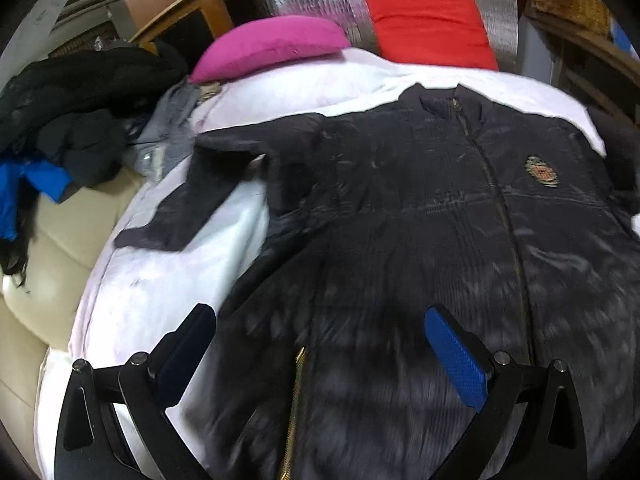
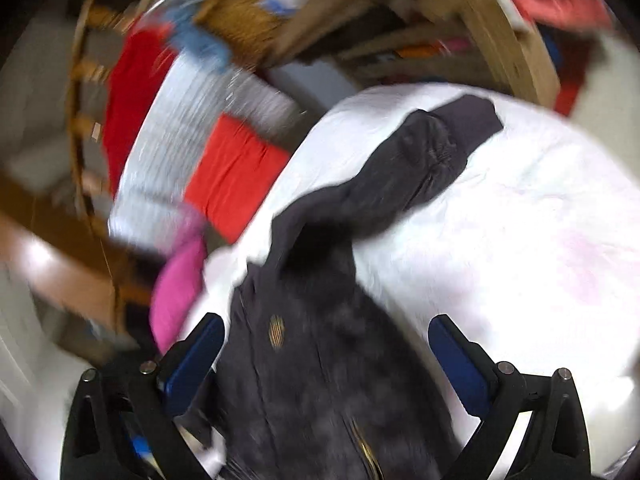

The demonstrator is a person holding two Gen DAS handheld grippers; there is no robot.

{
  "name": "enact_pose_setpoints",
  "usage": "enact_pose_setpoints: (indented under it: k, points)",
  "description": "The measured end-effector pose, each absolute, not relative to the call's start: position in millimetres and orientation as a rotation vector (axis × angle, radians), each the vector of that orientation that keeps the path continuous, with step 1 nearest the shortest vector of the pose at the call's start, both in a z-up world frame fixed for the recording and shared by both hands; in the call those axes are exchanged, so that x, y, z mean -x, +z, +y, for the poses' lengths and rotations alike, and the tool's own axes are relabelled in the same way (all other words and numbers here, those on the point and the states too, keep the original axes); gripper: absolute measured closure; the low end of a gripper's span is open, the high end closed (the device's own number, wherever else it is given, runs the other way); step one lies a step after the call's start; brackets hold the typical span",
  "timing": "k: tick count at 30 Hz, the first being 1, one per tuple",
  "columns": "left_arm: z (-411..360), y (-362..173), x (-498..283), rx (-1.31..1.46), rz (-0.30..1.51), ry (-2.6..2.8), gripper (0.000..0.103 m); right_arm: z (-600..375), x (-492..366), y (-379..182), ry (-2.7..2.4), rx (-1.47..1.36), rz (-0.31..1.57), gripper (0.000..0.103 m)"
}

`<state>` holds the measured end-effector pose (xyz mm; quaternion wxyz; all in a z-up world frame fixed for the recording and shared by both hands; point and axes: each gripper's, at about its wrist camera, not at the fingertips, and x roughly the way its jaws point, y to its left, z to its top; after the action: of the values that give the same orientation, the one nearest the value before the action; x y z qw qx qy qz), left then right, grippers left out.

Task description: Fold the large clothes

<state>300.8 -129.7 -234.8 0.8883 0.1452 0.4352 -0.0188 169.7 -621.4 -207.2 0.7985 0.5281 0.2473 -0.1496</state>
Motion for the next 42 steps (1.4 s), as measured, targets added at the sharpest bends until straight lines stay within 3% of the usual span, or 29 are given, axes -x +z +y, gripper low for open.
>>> enact_pose_setpoints:
  k: [4, 9, 18, 20, 24, 26, 27, 28, 32, 42]
  points:
    - [-155.7, -263.3, -333.7, -0.334, 0.93, -0.066, 0.0, -683.3, -195.7, -252.6, -0.345, -1.383, 0.417, 0.0]
    - [-175.8, -281.8, -335.5, -0.389, 0.911, -0.108, 0.0, -727.3, -219.2, -283.1, -0.41, -1.502, 0.365, 0.0]
    - [-184.8, -244.1, -318.6, -0.29, 0.764, -0.196, 0.0, -744.6, -240.8, -285.7, -0.516, -1.484, 0.418, 0.002]
    - [-187.2, -245.6, -318.4, -0.282, 0.754, -0.215, 0.0, -743.1, -243.5, -287.1, -0.549, -1.443, 0.452, 0.009]
    - [-194.0, -249.1, -309.6, -0.315, 0.752, -0.245, 0.0, -751.8, -251.2, -298.1, -0.591, -1.427, 0.455, 0.013]
    - [-192.5, -250.5, -314.2, -0.314, 0.752, -0.243, 0.0, -755.4, -257.4, -292.1, -0.615, -1.379, 0.458, 0.03]
    - [-191.3, -248.9, -314.6, -0.306, 0.753, -0.24, 0.0, -756.3, -262.2, -289.9, -0.632, -1.341, 0.473, 0.052]
    - [-189.9, -248.4, -316.4, -0.299, 0.753, -0.233, 0.0, -756.7, -266.8, -290.0, -0.644, -1.312, 0.489, 0.067]
    - [-180.2, -245.0, -325.6, -0.264, 0.747, -0.193, 0.0, -745.8, -268.2, -277.6, -0.672, -1.239, 0.483, 0.071]
    - [-152.2, -233.3, -343.9, -0.179, 0.733, -0.104, 0.0, -631.0, -318.7, -168.5, -0.41, -0.833, 0.398, 0.074]
